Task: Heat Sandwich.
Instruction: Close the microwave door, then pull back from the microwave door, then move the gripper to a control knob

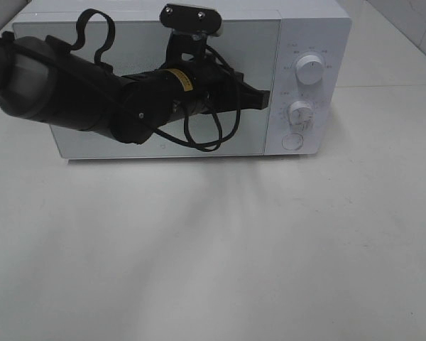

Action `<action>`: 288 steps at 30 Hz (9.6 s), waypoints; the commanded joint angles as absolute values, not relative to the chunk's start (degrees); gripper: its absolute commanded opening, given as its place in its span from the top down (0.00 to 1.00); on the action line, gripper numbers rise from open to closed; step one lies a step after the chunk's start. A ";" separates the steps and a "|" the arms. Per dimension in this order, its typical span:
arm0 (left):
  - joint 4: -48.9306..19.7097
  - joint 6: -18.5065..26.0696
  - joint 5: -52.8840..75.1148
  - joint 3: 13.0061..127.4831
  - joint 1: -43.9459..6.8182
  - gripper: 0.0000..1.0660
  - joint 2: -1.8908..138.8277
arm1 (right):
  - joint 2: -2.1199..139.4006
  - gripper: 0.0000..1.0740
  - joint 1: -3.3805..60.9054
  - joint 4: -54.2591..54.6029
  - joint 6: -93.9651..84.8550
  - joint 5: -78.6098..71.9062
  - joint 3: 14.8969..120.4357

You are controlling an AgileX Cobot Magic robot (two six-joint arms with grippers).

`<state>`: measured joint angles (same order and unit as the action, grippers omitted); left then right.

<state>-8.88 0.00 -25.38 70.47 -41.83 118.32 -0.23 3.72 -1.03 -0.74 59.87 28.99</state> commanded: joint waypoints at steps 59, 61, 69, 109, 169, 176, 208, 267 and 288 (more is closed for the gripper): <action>-6.70 0.63 40.74 49.45 -18.74 0.08 74.48 | -1.72 0.29 3.27 -1.15 -1.32 59.53 28.93; -6.70 0.63 42.74 49.45 -16.16 0.08 73.17 | -1.72 0.29 3.27 -1.15 -1.32 59.53 28.93; -6.59 0.74 47.50 47.61 -6.47 0.08 66.58 | -1.72 0.29 3.27 -1.15 -1.32 59.53 28.93; -4.47 1.03 59.36 28.42 -2.75 0.08 33.46 | -1.72 0.29 3.27 -1.15 -1.32 59.53 28.93; -4.58 0.97 59.24 28.42 1.26 0.08 -1.78 | -1.72 0.29 3.27 -1.15 -1.15 59.53 28.93; -4.58 0.97 59.24 28.42 1.26 0.08 -1.78 | -1.72 0.29 3.27 -1.15 -1.15 59.53 28.93; -4.58 0.97 59.24 28.42 1.26 0.08 -1.78 | 18.74 0.29 3.32 -0.92 -1.15 41.88 32.26; -4.53 1.03 59.24 28.42 1.26 0.08 -1.78 | 65.60 0.29 9.45 12.78 -9.85 -39.88 17.07; -4.53 1.03 59.24 28.42 1.26 0.08 -1.78 | 86.92 0.21 35.92 38.79 -17.88 -60.45 16.73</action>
